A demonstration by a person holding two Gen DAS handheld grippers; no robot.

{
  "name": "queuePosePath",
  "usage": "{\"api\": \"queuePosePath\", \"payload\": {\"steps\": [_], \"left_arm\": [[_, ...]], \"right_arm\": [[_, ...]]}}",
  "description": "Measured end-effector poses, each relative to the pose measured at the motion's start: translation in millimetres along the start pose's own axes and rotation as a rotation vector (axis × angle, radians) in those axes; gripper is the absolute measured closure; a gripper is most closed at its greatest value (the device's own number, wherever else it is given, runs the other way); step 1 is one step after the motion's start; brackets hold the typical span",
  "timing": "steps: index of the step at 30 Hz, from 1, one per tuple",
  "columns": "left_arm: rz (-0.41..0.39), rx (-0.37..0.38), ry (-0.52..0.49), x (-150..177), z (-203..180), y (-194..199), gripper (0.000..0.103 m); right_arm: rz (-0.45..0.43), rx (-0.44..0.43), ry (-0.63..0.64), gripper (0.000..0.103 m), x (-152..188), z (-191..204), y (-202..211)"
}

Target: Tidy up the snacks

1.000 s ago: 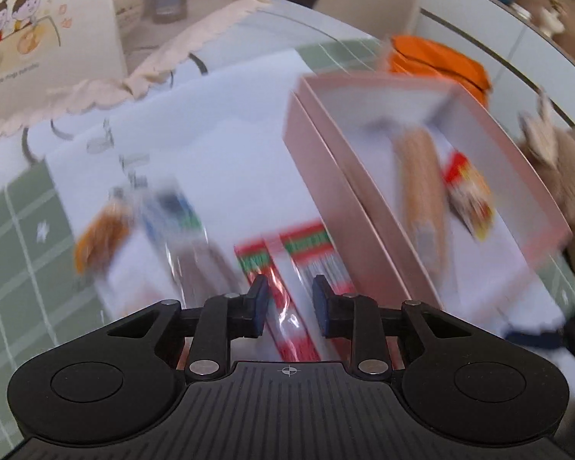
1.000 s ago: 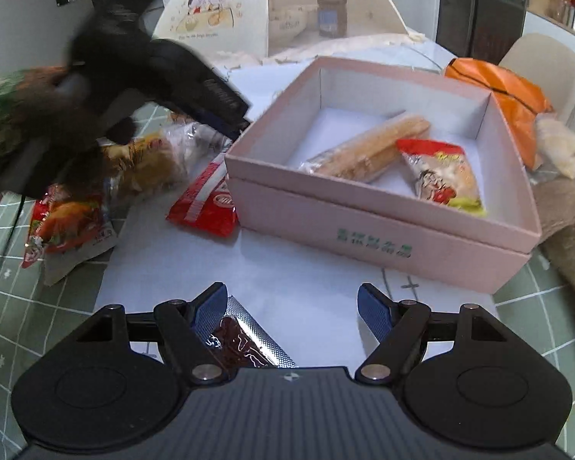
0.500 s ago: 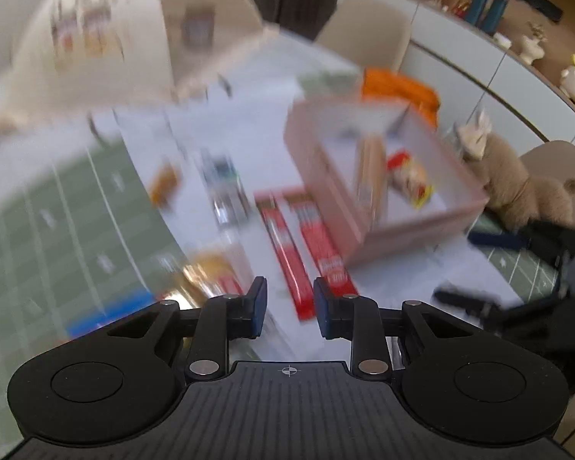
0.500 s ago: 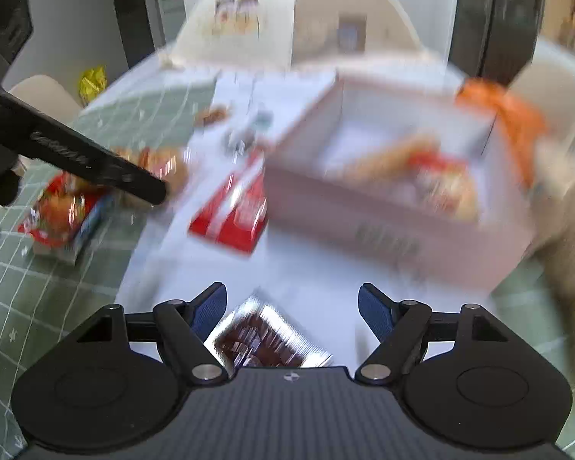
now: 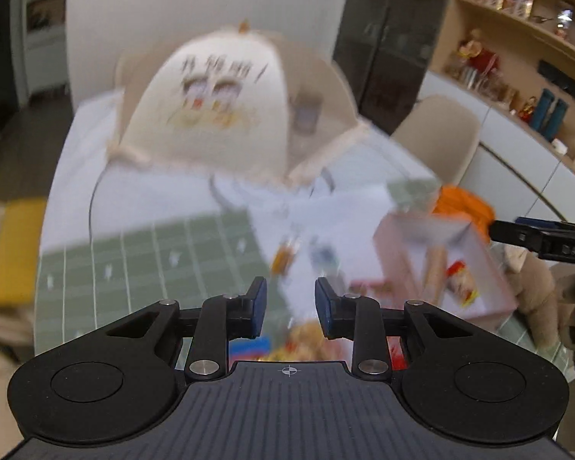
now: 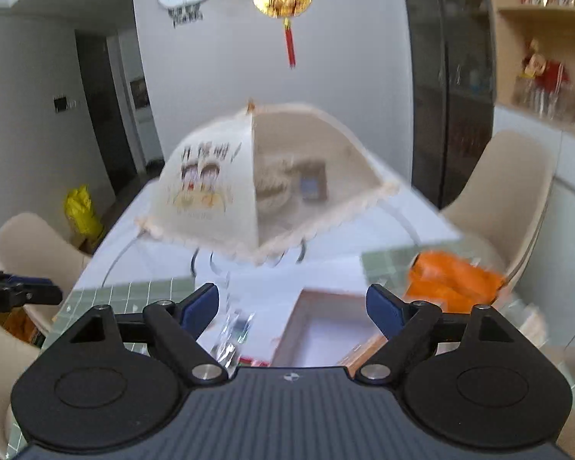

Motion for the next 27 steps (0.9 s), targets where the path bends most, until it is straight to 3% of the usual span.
{"api": "queuePosePath", "payload": {"steps": [6, 10, 13, 17, 21, 25, 27], "left_arm": [[0.051, 0.045, 0.113, 49, 38, -17, 0.071], [0.082, 0.084, 0.170, 74, 52, -23, 0.071], [0.089, 0.098, 0.190, 86, 60, -21, 0.071], [0.097, 0.109, 0.193, 99, 73, -13, 0.071], [0.102, 0.116, 0.237, 111, 89, -11, 0.071], [0.113, 0.150, 0.264, 115, 87, -20, 0.071], [0.115, 0.161, 0.260, 114, 79, -22, 0.071]], "right_arm": [[0.166, -0.064, 0.019, 0.018, 26, 57, -81], [0.253, -0.082, -0.075, 0.018, 9, 88, -161], [0.301, -0.036, -0.158, 0.018, 1, 99, -225], [0.321, 0.105, -0.101, 0.019, 0, 104, -284], [0.310, 0.203, -0.035, 0.018, 5, 93, -294], [0.319, 0.166, -0.011, 0.018, 15, 96, -280], [0.315, 0.146, 0.085, 0.029, 24, 108, -267]]}}
Point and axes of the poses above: each gripper's, at about its wrist camera, not at the fingertips, and y roughly against the way its jaws point, z to its left, x to its underside, the point moved 9 cm from there along -y, roughly the way its jaws point, and after that the axes turned 8 degrees about z, right-handed, at the moved point
